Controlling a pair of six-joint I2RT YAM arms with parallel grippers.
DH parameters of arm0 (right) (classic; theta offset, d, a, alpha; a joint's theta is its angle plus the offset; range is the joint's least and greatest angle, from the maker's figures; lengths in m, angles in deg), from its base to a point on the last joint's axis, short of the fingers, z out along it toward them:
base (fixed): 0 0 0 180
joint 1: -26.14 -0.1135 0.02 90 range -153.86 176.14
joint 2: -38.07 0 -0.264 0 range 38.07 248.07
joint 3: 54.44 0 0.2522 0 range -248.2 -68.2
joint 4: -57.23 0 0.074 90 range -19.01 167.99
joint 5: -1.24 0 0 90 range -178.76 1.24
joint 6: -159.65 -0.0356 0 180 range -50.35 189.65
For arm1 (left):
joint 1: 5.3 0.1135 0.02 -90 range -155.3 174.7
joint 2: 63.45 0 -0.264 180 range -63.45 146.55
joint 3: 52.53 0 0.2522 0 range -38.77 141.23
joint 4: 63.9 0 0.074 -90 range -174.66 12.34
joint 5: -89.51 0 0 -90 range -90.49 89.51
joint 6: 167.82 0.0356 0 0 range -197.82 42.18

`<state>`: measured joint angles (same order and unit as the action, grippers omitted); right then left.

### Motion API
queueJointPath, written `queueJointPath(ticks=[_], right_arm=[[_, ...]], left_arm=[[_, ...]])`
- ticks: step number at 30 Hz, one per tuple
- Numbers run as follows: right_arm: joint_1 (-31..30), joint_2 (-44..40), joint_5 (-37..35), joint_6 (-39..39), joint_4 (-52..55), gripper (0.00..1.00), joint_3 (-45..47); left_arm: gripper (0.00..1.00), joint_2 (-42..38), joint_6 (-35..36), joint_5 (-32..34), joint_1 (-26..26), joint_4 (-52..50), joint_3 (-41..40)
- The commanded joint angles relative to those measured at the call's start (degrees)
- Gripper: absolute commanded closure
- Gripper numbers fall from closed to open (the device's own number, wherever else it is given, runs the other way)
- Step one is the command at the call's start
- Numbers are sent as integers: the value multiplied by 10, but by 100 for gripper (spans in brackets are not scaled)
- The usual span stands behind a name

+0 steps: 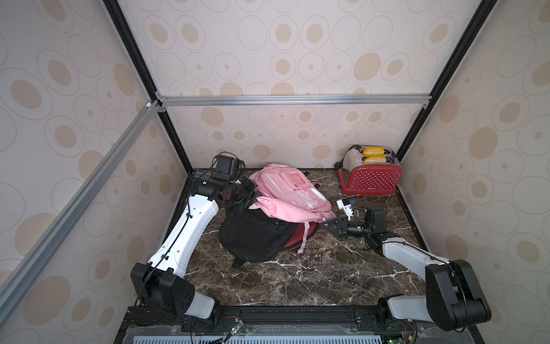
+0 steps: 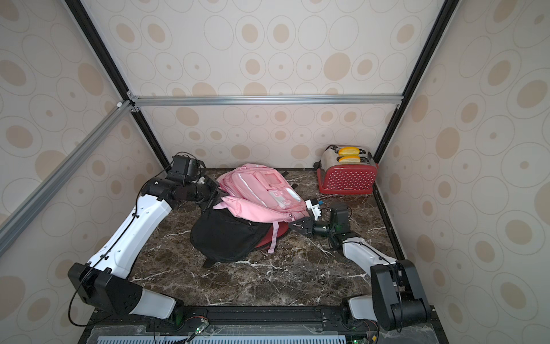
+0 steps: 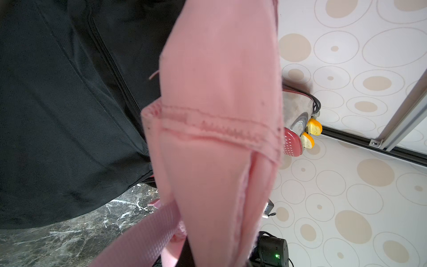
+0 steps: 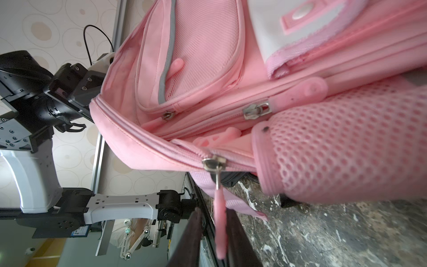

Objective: Zip up the backpack
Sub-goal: Zip the zipper on the backpack.

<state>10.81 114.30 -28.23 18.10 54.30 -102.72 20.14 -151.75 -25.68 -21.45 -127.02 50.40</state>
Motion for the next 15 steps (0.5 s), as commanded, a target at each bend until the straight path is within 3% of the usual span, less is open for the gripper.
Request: queueJointPath(ticks=[1,15], right_arm=[[4,-10,4,58,92,77,-17],[3,16,-1,56,86,70,-44]], left_arm=[[100,-7,-5,4,-1,53,27],[100,-16,-5,5,-1,57,15]])
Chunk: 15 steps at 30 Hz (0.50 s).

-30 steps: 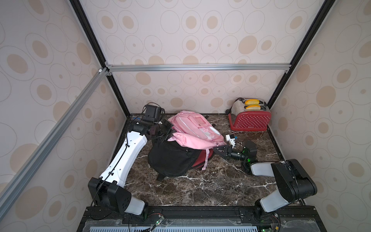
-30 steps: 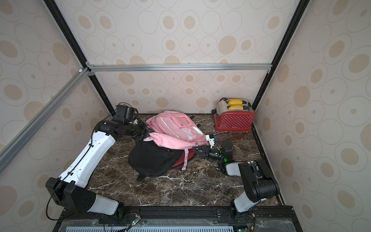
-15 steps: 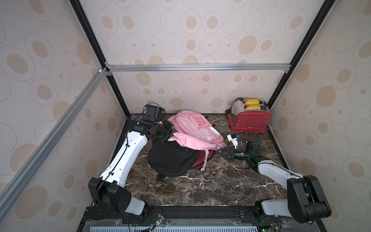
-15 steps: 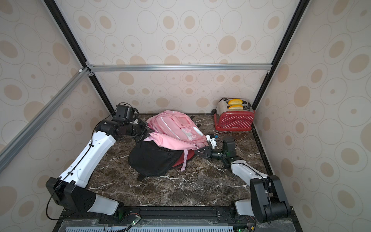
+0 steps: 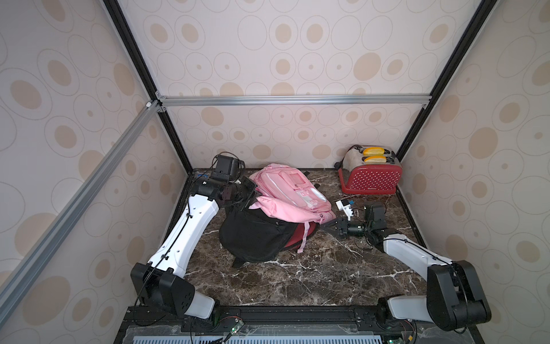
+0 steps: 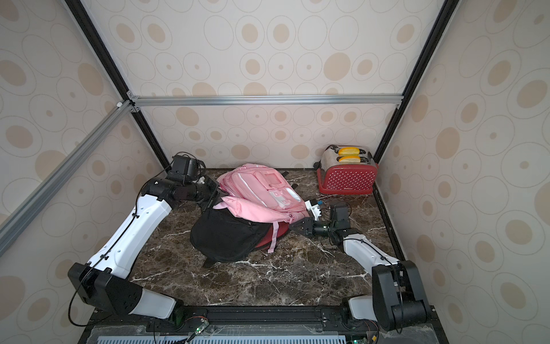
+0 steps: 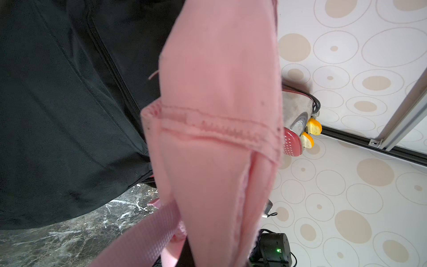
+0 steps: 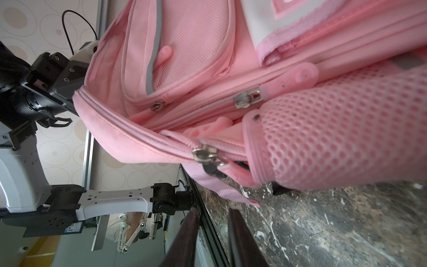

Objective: Zip up the backpack
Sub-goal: Zip the zipper on the backpack.

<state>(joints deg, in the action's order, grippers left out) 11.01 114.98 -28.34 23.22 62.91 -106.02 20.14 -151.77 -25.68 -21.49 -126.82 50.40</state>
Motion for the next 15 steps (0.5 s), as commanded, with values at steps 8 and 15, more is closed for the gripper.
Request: queueJointPath(ticks=[8,15], right_arm=[[17,28,11,-80,-141,58,42],[17,58,20,-115,-207,56,44]], left_arm=[[100,-13,-7,2,-1,57,22],[100,-6,-8,0,-4,62,25]])
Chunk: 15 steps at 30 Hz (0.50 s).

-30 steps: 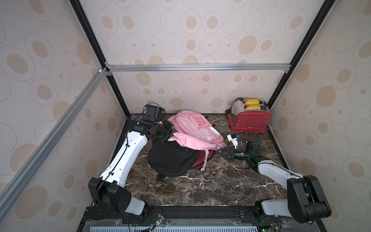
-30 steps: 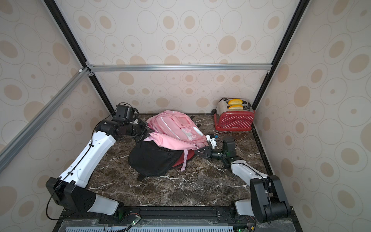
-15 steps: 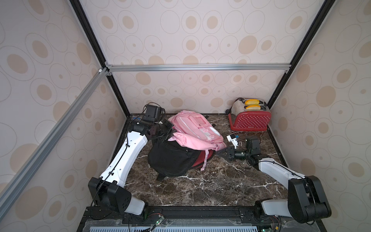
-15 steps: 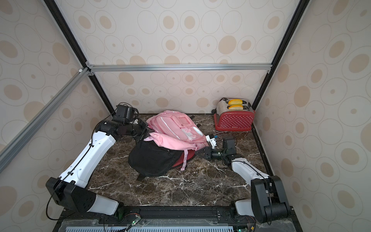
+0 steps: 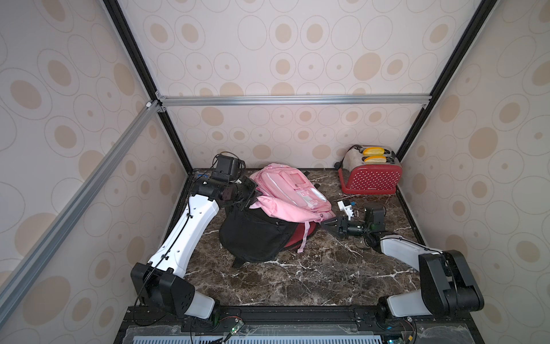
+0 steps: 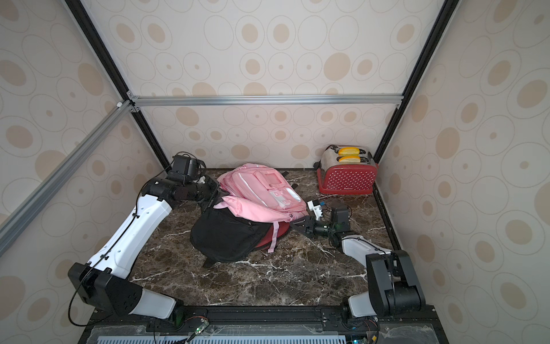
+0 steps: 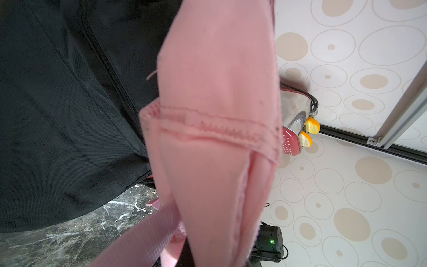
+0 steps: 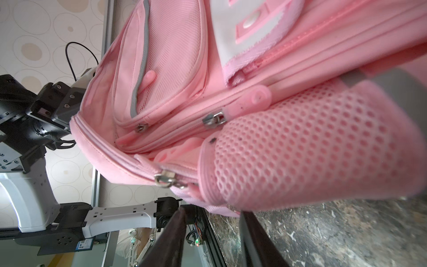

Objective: Zip up the backpack
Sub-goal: Zip the zipper on the backpack.

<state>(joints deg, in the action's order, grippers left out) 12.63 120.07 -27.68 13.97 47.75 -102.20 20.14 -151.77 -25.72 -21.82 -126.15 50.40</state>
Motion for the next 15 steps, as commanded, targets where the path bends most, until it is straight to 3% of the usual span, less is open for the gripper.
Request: queueJointPath(ticks=[1,15], right_arm=[[1,9,14,-23,-59,56,6],[1,75,17,-106,-226,56,24]], left_arm=[[100,-6,-8,0,-1,56,26],[100,2,-2,-3,-4,63,31]])
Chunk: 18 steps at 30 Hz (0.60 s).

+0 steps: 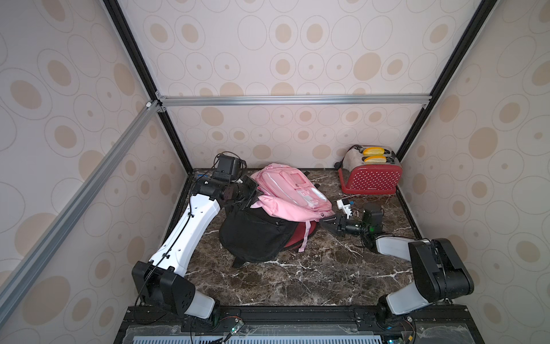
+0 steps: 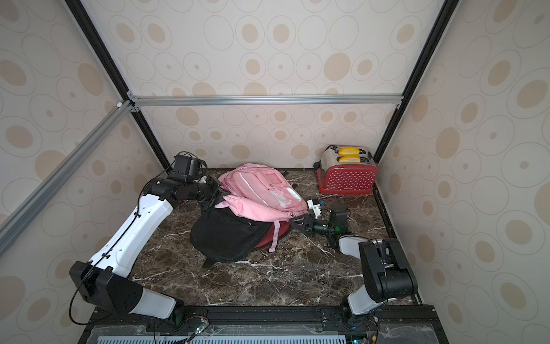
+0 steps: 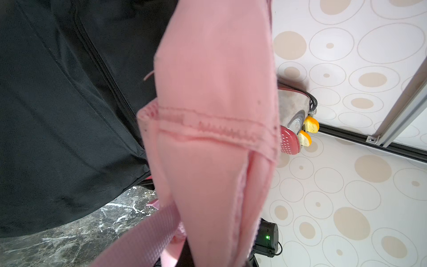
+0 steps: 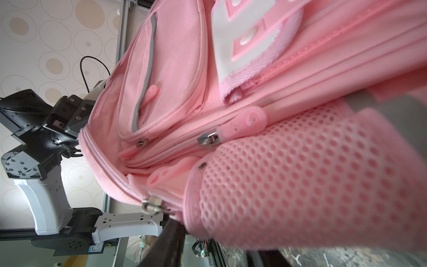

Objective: Zip up the backpack
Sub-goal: Zip the zipper on the backpack.

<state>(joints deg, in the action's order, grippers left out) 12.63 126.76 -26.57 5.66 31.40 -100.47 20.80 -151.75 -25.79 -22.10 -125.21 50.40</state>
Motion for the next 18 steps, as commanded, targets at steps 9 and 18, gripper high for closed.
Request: queueJointPath(ticks=[9,18], right_arm=[[1,49,-2,-103,-200,63,17],[1,14,8,-79,-147,76,21]], left_arm=[[100,-1,-4,-6,-1,60,29],[100,-3,-4,-7,-1,60,26]])
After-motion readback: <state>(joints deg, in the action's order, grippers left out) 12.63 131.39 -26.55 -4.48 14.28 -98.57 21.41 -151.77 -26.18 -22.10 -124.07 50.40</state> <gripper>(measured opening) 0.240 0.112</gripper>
